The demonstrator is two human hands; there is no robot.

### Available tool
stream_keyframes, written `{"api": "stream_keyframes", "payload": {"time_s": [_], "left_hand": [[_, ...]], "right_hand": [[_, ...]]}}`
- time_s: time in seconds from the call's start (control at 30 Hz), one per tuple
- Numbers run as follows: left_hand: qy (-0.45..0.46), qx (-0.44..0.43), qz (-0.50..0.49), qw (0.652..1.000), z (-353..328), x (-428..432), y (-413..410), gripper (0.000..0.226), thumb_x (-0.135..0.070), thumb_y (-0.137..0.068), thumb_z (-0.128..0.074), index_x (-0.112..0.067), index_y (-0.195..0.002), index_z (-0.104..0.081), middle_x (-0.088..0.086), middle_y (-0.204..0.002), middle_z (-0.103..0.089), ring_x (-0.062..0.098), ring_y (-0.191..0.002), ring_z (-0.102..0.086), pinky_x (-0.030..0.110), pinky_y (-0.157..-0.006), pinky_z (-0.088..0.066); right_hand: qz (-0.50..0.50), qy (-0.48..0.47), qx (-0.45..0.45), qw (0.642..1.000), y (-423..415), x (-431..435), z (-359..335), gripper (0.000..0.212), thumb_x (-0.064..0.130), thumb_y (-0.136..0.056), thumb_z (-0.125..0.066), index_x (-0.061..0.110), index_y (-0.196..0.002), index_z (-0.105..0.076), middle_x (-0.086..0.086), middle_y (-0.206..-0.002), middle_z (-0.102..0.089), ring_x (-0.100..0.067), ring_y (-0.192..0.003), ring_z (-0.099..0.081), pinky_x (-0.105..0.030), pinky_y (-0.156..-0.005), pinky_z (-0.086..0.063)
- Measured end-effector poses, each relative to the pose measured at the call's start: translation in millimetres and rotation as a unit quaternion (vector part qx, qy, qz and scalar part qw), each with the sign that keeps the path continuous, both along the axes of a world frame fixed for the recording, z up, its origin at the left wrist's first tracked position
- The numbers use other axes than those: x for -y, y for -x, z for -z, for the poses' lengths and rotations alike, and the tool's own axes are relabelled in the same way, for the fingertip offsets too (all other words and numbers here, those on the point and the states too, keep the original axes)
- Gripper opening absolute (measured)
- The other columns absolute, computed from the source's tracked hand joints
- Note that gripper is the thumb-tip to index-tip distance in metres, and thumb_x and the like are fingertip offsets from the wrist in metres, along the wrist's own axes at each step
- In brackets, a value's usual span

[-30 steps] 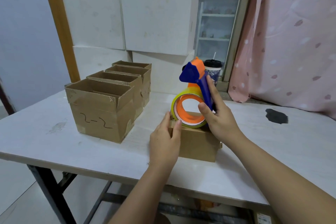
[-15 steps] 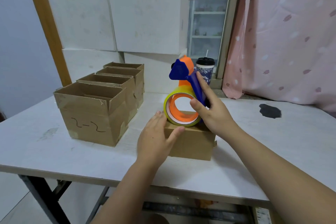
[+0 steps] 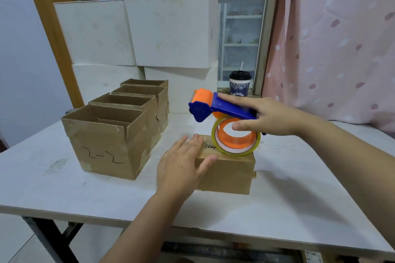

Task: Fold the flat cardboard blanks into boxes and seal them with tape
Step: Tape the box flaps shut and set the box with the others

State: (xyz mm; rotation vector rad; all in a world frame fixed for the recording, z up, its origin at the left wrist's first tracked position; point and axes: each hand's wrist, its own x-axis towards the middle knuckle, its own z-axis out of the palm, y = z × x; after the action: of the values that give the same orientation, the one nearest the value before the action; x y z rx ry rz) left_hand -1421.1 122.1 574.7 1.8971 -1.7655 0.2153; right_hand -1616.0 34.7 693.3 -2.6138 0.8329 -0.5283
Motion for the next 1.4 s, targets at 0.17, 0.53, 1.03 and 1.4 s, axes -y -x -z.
{"api": "stream_keyframes", "payload": {"time_s": [0.17, 0.53, 1.03, 1.4], "left_hand": [[0.007, -0.027, 0.008, 1.000, 1.5, -1.1, 0.7, 0.091, -0.080, -0.068, -0.003, -0.038, -0.143, -0.035, -0.021, -0.147, -0.035, 0.004, -0.141, -0.020, 0.033, -0.107, -0.032], [0.005, 0.028, -0.014, 0.999, -1.2, 0.0, -2.1, 0.091, -0.079, -0.068, 0.003, -0.042, -0.142, -0.035, -0.022, -0.144, -0.040, 0.005, -0.139, -0.024, 0.032, -0.103, -0.035], [0.020, 0.012, -0.010, 1.000, 0.3, 0.3, 3.2, 0.089, -0.080, -0.070, -0.002, -0.040, -0.139, -0.041, -0.018, -0.140, -0.046, 0.009, -0.134, -0.033, 0.036, -0.095, -0.043], [0.017, 0.027, -0.005, 0.999, -0.2, 1.3, 2.1, 0.088, -0.078, -0.071, -0.002, -0.039, -0.140, -0.041, -0.022, -0.140, -0.044, 0.008, -0.134, -0.032, 0.034, -0.095, -0.041]], "right_hand": [[0.015, -0.026, 0.054, 0.998, 1.4, 0.6, 14.0, 0.062, 0.062, -0.083, -0.057, 0.076, -0.129, -0.018, 0.037, -0.105, -0.053, 0.007, -0.080, -0.055, -0.003, -0.064, -0.041], [-0.015, -0.063, 0.033, 0.997, 15.7, 7.6, 2.0, 0.069, 0.068, -0.072, -0.064, 0.076, -0.127, -0.023, 0.043, -0.112, -0.047, -0.002, -0.084, -0.059, -0.019, -0.061, -0.052], [0.032, -0.094, 0.186, 0.978, 39.9, 2.2, 39.9, 0.069, 0.053, -0.074, -0.066, 0.077, -0.125, -0.026, 0.043, -0.114, -0.050, -0.014, -0.103, -0.056, -0.033, -0.083, -0.054], [0.028, -0.078, 0.093, 0.992, 60.5, 0.5, 10.8, 0.065, 0.052, -0.075, -0.066, 0.077, -0.123, -0.030, 0.048, -0.106, -0.048, 0.007, -0.081, -0.057, -0.009, -0.057, -0.046]]}}
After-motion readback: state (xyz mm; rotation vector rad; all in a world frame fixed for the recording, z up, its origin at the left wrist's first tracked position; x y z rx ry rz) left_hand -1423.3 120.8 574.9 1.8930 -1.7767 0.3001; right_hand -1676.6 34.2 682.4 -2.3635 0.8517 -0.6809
